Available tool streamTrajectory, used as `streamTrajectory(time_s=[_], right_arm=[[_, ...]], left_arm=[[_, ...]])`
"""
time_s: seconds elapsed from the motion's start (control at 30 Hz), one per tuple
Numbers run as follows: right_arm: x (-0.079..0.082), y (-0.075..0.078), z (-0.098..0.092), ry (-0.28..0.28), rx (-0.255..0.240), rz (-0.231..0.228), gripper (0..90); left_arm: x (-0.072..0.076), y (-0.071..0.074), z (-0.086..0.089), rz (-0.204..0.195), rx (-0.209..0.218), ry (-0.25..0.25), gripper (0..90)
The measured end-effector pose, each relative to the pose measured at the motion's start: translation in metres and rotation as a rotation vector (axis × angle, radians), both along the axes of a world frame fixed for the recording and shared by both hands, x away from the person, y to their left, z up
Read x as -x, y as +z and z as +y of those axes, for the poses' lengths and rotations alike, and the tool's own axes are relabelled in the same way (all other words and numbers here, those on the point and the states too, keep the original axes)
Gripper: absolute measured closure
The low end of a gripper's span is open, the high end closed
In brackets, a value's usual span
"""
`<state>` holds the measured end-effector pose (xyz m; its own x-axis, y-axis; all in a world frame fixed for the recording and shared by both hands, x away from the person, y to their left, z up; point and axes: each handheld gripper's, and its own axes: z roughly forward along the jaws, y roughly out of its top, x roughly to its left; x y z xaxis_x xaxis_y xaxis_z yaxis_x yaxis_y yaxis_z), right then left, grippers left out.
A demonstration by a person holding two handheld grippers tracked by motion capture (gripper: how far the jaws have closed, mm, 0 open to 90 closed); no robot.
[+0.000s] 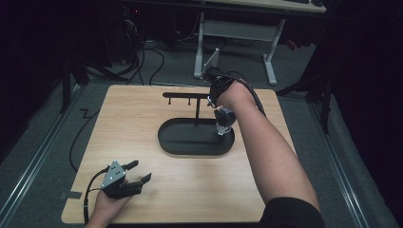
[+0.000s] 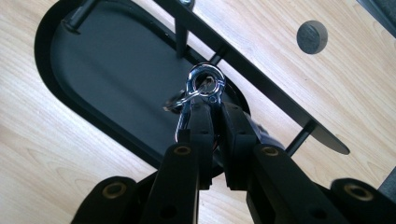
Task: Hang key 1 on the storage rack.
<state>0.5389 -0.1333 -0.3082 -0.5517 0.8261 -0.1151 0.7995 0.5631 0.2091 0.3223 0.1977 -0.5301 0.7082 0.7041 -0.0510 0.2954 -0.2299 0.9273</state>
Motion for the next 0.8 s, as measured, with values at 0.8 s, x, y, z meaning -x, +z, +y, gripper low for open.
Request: streamTrajectory(time_s=[0.8], right_arm=[[0.007,-0.028,-0.014,-0.041,-0.014,0.043,77.3]], left_arm=[[0.0,0.0,-0.001,0.0,-0.008,-0.002,27.8]])
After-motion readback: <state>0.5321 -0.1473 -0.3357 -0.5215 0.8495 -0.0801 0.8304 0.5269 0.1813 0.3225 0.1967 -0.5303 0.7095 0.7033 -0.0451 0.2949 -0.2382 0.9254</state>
